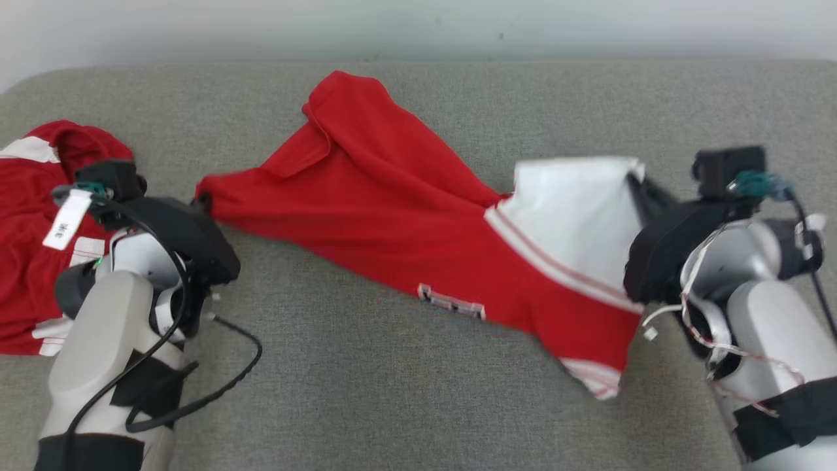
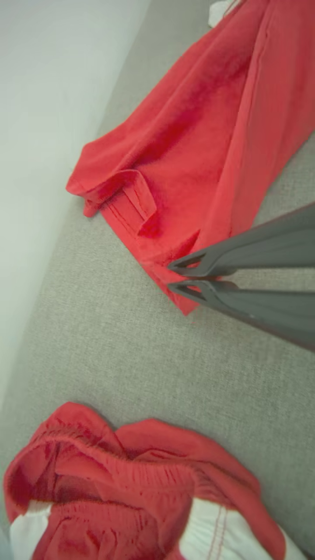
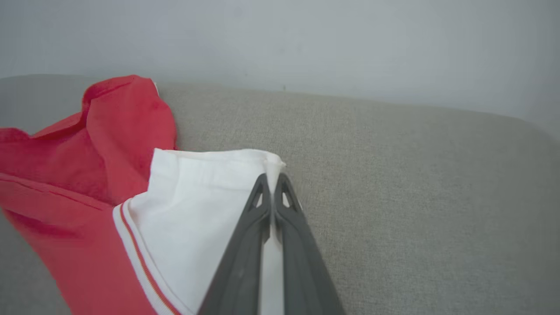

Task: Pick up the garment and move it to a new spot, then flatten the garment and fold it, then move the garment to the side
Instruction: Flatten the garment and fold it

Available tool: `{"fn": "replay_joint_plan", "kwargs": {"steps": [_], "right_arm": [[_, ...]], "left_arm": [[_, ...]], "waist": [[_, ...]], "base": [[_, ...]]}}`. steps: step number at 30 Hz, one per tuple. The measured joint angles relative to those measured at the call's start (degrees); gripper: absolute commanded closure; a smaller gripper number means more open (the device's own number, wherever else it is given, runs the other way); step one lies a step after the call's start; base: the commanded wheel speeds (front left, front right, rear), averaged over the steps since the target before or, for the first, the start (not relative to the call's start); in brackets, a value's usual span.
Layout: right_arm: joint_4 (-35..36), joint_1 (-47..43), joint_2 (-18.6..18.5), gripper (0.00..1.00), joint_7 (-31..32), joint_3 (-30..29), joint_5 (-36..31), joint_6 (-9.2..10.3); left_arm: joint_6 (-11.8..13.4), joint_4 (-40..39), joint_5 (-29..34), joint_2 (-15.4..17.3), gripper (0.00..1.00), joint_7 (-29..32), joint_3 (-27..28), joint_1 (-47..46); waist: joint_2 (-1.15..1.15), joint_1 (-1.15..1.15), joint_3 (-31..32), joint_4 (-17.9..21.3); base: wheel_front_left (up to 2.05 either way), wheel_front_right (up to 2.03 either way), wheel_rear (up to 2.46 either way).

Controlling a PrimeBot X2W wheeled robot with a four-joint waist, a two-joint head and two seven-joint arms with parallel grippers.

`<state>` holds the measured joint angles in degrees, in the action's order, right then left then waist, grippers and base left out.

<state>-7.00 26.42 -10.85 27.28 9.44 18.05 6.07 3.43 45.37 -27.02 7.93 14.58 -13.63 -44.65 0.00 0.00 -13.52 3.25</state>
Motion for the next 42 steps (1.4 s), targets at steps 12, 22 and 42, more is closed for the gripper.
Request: {"fn": "replay_joint_plan", "kwargs": {"steps": [12,22,42], "right_arm": [[4.9,2.3,-1.4,1.0,-12.3,-4.9,-4.8,0.57],[17.4,-1.3,-3.0,1.0,-22.0,-11.3,-7.3,1.0],[13.7,2.3,-5.6,1.0,-23.8,-13.1,-0.9,-2.83]], "left_arm": [[-3.0,-6.3,-4.3,-3.0,1.0,-10.7,4.1,-1.6],[-7.8,-19.5,-10.3,-4.6,1.0,-15.2,5.6,1.9],[-4.6,-41.4,-16.2,-5.6,1.0,-5.6,-0.2,8.0]], "waist": [[0.0,0.0,3.6,-0.1],[0.0,0.0,6.5,0.4],[0.0,0.01,3.0,2.6]], "base": [[0.0,0.0,0.0],[0.0,0.0,0.0],[0.0,0.0,0.0]]}}
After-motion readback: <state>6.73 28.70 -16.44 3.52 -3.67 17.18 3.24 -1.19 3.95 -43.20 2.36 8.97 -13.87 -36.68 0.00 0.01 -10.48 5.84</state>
